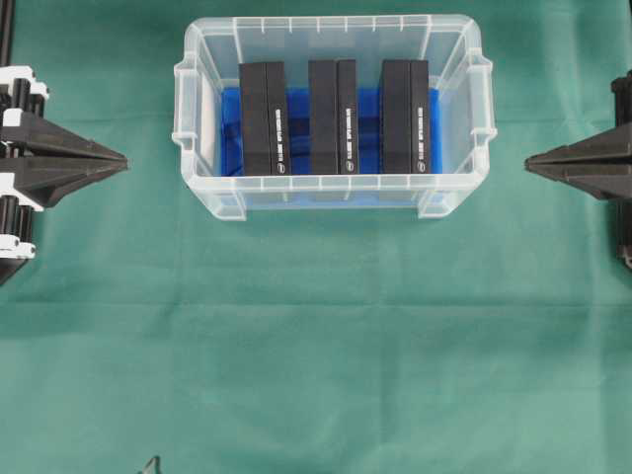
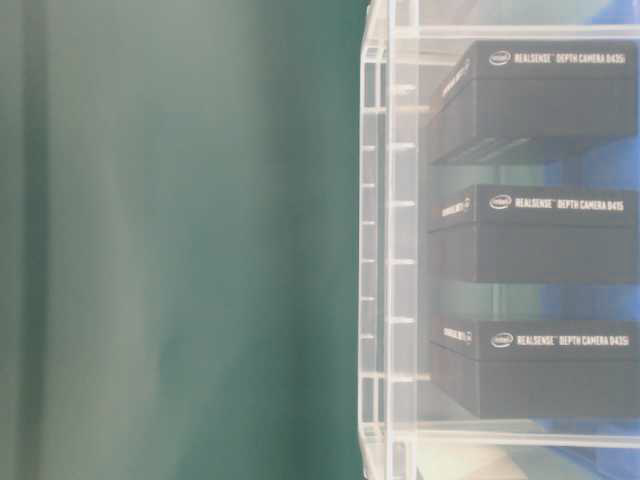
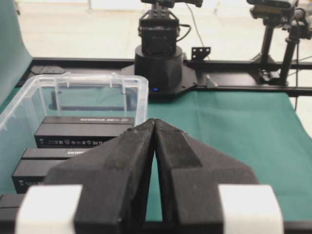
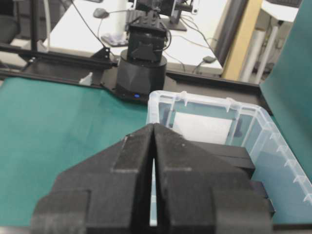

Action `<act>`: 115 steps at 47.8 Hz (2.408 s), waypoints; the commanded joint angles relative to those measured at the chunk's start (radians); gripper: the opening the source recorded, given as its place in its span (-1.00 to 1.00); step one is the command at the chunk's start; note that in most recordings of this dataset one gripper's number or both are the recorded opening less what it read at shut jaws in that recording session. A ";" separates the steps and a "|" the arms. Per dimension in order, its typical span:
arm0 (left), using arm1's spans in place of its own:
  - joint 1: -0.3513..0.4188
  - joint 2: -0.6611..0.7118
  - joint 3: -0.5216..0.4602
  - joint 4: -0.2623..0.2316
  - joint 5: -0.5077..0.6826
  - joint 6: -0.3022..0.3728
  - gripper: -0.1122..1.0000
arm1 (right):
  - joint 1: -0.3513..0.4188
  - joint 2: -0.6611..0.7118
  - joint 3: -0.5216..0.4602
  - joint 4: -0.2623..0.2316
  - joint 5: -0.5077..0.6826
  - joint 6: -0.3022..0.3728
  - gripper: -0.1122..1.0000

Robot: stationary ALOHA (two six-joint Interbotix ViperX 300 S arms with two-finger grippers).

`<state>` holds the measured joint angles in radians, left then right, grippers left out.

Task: Take the box out of the case with both arms.

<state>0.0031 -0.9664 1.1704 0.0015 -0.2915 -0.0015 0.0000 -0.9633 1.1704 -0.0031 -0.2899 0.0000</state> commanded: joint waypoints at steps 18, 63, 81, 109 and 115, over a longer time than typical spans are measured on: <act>-0.003 -0.029 -0.055 0.025 0.037 -0.008 -0.80 | -0.003 0.005 -0.121 0.003 0.161 0.009 -0.80; -0.003 0.034 -0.621 0.025 0.726 -0.038 -0.80 | -0.008 0.071 -0.696 -0.002 0.762 0.149 -0.80; -0.021 0.110 -0.733 0.025 1.325 -0.212 -0.80 | -0.008 0.179 -0.810 -0.002 1.477 0.192 -0.80; -0.075 0.224 -0.816 0.021 1.802 -0.288 -0.80 | -0.008 0.337 -0.908 -0.035 1.919 0.238 -0.80; -0.075 0.224 -0.815 0.021 1.804 -0.364 -0.80 | -0.008 0.337 -0.908 -0.041 1.916 0.278 -0.80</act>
<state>-0.0675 -0.7470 0.3789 0.0230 1.5125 -0.3237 -0.0061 -0.6259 0.2853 -0.0383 1.6291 0.2608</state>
